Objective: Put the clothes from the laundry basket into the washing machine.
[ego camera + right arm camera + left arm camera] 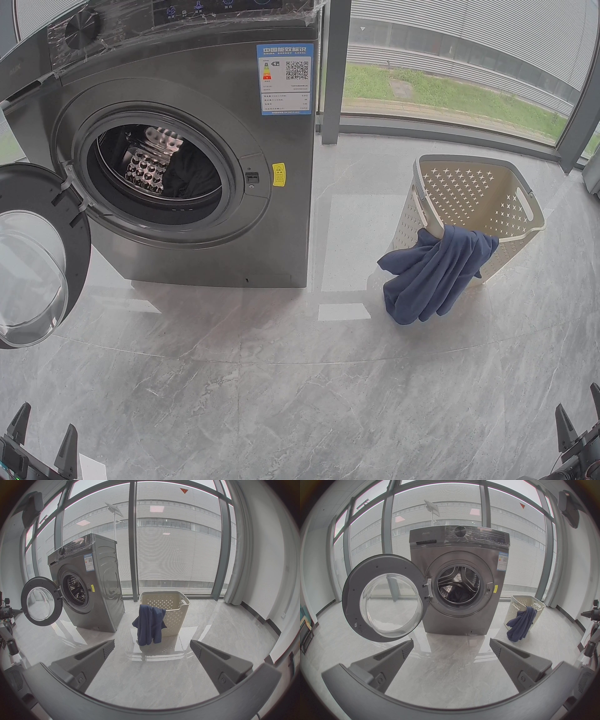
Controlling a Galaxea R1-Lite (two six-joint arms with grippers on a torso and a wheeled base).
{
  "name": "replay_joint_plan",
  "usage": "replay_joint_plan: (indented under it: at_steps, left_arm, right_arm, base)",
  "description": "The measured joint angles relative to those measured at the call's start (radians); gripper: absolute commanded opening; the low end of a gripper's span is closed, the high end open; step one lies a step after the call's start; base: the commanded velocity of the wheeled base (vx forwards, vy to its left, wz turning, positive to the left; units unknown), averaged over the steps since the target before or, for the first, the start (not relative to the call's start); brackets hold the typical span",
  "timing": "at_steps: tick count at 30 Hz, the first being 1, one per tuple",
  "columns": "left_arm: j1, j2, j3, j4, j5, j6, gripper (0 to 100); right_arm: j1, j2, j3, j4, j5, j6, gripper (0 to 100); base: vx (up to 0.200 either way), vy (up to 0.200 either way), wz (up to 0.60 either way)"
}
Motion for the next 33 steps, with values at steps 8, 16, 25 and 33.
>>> replay_joint_plan:
  at_steps: [8, 16, 25, 33]
  left_arm:
    - [0.000, 0.000, 0.000, 0.000, -0.001, -0.011, 100]
    - [-0.001, 0.000, 0.000, 0.000, -0.001, -0.011, 100]
    - [-0.001, 0.000, 0.000, 0.001, -0.001, -0.011, 100]
    - [0.000, 0.000, 0.000, 0.000, 0.001, -0.013, 100]
  right_arm:
    - [0.000, 0.000, 0.000, 0.000, 0.000, 0.000, 100]
    - [0.000, 0.001, 0.000, 0.000, 0.000, 0.000, 100]
    - [0.000, 0.001, 0.000, -0.001, 0.000, 0.000, 100]
    - [0.000, 0.001, 0.000, 0.000, 0.000, 0.000, 100]
  base:
    - [0.000, -0.200, 0.00]
    - [0.000, -0.025, 0.00]
    - [0.000, 0.000, 0.00]
    - [0.000, -0.150, 0.00]
